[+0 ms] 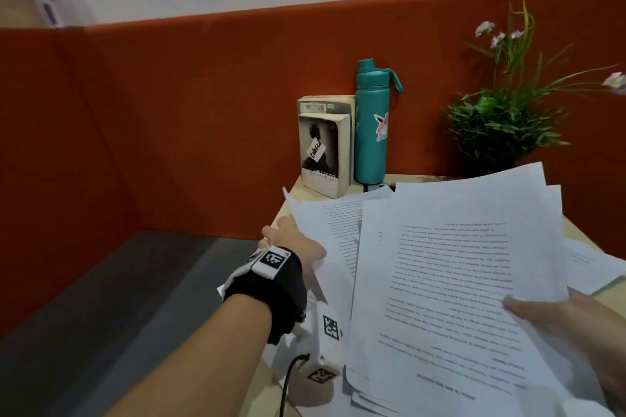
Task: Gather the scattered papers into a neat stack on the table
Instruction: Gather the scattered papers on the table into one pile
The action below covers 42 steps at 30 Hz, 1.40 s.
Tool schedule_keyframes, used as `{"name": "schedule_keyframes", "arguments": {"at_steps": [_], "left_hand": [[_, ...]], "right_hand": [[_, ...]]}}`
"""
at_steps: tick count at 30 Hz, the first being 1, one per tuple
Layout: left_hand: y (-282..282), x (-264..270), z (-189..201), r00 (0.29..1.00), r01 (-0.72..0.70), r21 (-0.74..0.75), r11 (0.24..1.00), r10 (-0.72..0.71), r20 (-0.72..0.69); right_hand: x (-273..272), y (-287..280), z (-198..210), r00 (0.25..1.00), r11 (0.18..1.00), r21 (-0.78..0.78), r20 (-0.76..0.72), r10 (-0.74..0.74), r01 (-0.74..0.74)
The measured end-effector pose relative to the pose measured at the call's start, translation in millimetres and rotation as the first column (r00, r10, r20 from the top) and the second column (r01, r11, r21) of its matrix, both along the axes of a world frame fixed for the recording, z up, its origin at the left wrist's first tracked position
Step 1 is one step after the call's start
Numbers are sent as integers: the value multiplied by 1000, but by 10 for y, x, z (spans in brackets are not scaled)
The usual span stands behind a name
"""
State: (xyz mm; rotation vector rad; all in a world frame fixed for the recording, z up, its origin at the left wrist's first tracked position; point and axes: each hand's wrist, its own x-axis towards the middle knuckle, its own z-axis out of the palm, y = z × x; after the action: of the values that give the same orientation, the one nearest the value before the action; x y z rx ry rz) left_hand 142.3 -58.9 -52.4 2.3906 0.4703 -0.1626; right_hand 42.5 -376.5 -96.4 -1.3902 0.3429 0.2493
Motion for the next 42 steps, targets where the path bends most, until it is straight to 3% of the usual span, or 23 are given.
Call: {"name": "schedule_keyframes", "arguments": {"at_steps": [3, 6, 13, 15, 18, 22, 30, 37, 40, 42], "left_hand": [[-102, -48, -61, 996, 67, -209, 976, -53, 71], [-147, -93, -114, 1000, 24, -448, 894, -28, -1], [-175, -47, -304, 973, -32, -674, 738, 178, 148], [-212, -90, -317, 979, 2, -671, 741, 137, 154], [-246, -164, -319, 994, 58, -576, 816, 9, 113], [-119, -112, -279, 983, 15, -555, 832, 88, 159], [469, -254, 188, 935, 105, -272, 957, -2, 354], [989, -477, 1076, 894, 182, -408, 895, 22, 447], [957, -500, 1157, 929, 235, -544, 805, -21, 369], [800, -506, 1037, 959, 236, -561, 793, -99, 264]], "right_hand": [[-6, 77, 73, 1000, 1000, 7, 0, 18, -18], [-15, 94, 72, 1000, 1000, 5, -3, 2, -2], [-47, 69, 50, 1000, 1000, -26, 14, 16, -16], [-55, 66, 43, 1000, 1000, -28, 8, 10, -10], [-58, 63, 40, 1000, 997, -72, 19, 16, -15], [-67, 77, 37, 1000, 998, -55, 27, 3, -2], [-95, 108, 89, 1000, 991, -129, 29, -11, 14], [-160, 211, 274, 997, 971, -227, 50, -58, 68], [-181, 279, 368, 992, 962, -249, 96, -86, 108], [-177, 332, 429, 987, 963, -234, 118, -105, 131]]}}
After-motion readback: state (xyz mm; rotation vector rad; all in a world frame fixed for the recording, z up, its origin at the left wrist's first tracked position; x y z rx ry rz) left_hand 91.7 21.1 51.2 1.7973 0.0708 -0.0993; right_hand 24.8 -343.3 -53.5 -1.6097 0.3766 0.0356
